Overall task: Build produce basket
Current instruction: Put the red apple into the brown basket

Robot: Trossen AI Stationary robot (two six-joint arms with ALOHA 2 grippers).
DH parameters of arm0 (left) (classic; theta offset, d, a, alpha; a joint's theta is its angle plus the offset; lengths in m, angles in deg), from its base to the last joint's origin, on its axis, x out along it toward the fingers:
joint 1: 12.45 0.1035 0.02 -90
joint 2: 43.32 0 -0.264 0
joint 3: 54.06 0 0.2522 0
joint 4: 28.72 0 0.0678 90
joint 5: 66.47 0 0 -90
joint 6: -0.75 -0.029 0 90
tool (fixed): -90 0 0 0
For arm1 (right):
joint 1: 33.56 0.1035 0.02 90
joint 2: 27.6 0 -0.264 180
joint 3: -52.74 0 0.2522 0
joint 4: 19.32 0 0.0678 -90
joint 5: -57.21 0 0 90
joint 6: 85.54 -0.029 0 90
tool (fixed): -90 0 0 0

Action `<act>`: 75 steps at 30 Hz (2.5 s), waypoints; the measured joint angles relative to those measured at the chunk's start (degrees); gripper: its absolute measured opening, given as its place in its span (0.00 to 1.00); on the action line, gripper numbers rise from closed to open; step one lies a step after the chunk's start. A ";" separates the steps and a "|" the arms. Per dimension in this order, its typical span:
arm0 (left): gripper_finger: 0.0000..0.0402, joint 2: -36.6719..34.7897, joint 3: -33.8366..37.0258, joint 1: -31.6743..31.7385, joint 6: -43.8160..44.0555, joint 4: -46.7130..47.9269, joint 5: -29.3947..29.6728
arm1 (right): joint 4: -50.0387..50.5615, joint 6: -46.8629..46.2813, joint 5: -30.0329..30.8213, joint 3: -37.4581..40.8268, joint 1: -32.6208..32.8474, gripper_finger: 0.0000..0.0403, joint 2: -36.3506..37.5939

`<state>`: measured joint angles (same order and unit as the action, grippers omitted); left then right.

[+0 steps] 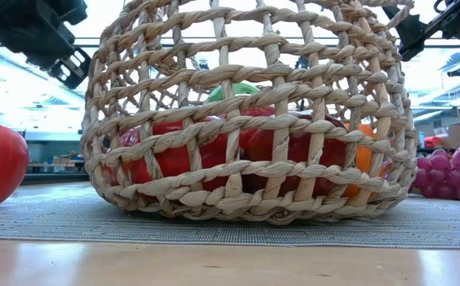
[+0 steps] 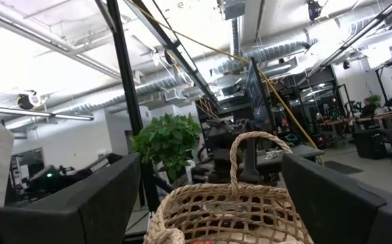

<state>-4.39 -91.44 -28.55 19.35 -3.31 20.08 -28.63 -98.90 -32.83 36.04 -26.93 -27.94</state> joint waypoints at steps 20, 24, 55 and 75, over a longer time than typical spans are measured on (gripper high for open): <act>0.48 33.17 -30.11 -7.91 8.12 29.02 2.29 | 0.01 0.00 -0.04 -0.04 0.00 0.90 0.00; 0.66 36.59 -31.60 -7.91 10.88 30.55 2.33 | 0.01 0.00 -0.03 -0.04 0.00 0.90 0.00; 0.88 57.01 -44.45 -15.84 8.40 43.71 -0.29 | -0.10 0.00 -0.07 -0.04 0.00 0.90 -0.02; 0.88 59.02 -46.04 -18.67 2.26 46.45 7.54 | -0.04 0.00 -0.07 -0.04 0.00 0.90 -0.02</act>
<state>54.63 -137.47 -47.21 21.61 43.14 27.62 -28.67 -98.90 -32.89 36.00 -26.93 -27.96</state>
